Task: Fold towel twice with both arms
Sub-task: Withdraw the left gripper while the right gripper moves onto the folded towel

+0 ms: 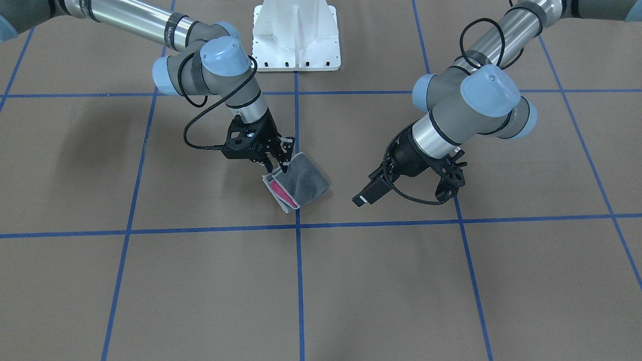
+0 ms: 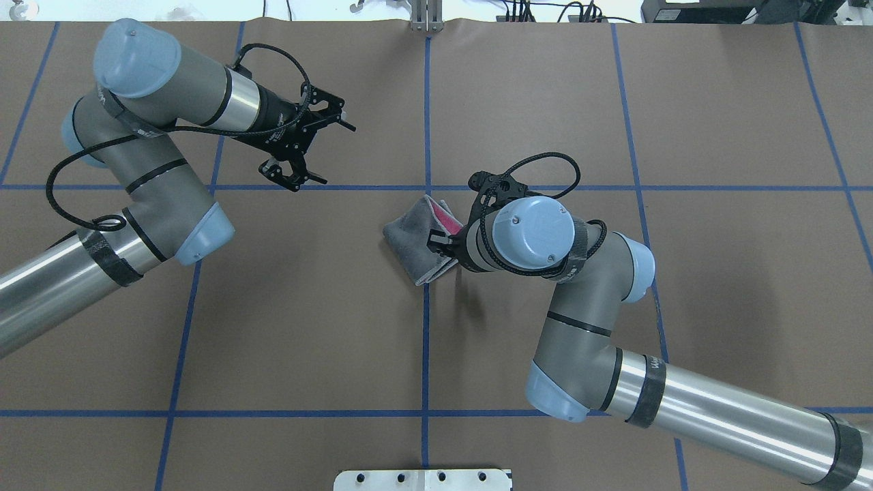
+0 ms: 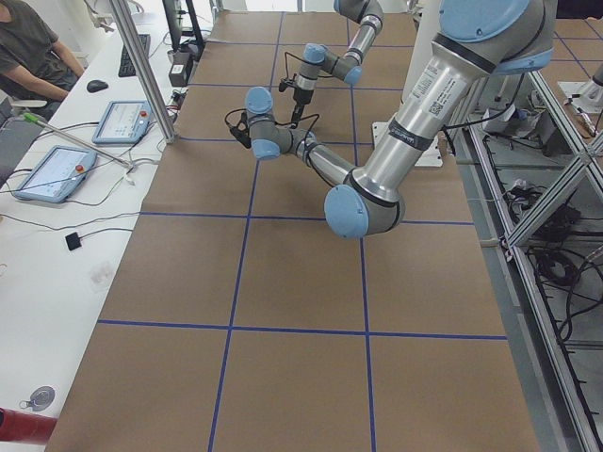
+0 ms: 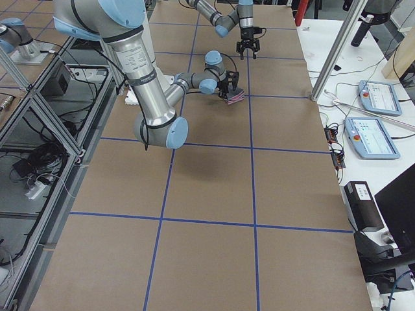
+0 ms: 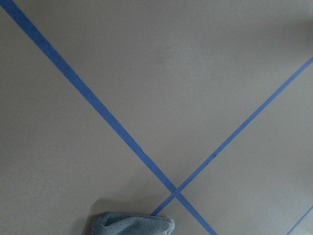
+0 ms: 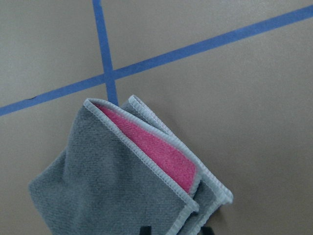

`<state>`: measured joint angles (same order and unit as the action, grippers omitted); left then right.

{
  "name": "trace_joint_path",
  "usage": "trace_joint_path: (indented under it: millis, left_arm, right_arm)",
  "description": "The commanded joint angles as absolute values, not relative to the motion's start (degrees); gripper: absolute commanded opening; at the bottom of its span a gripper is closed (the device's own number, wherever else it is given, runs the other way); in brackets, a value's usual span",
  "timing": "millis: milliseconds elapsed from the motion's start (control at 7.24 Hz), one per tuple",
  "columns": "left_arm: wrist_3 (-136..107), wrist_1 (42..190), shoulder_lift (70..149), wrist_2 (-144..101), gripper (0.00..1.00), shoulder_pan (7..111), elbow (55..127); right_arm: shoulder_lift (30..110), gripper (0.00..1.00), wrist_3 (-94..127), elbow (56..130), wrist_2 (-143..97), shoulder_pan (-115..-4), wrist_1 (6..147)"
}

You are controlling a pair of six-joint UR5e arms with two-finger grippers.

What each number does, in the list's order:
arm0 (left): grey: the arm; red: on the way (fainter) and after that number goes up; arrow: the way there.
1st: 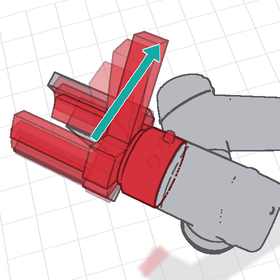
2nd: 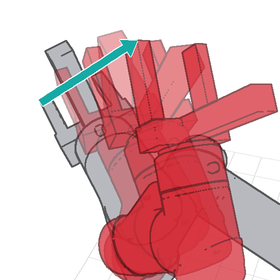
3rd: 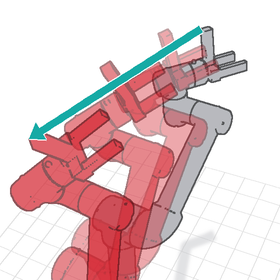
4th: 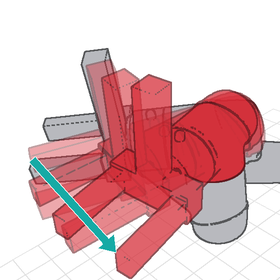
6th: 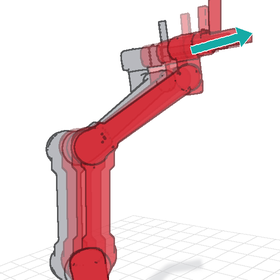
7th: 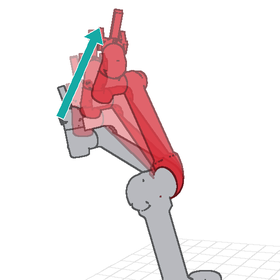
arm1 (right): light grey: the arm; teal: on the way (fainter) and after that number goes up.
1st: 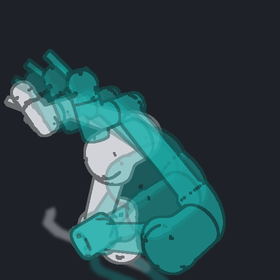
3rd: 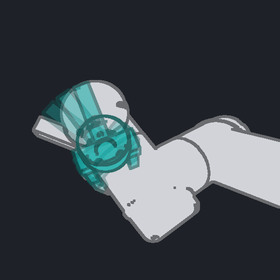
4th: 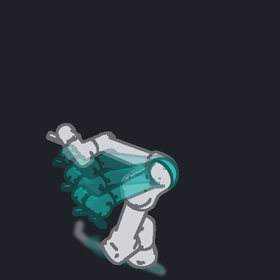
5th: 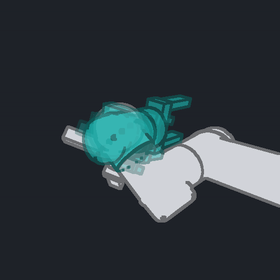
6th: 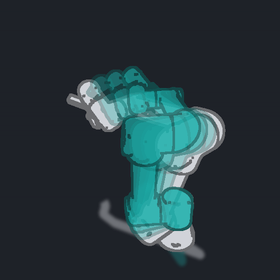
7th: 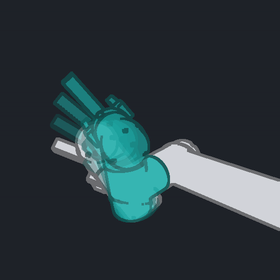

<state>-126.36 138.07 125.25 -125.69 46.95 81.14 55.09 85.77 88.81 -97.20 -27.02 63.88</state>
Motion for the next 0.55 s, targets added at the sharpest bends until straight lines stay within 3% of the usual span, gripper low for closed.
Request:
trace_joint_path:
  millis: [0, 414]
  left_arm:
    - [-126.39, 138.08, 125.24, -125.07, 1.0, 46.85, 81.04]
    - [-126.3, 138.08, 125.24, -125.07, 1.0, 46.85, 80.95]
  right_arm:
    - [53.89, 0.44, 84.3, 87.72, -96.16, -27.33, 63.63]
    - [53.79, 0.43, 79.92, 84.64, -96.24, -27.86, 58.89]
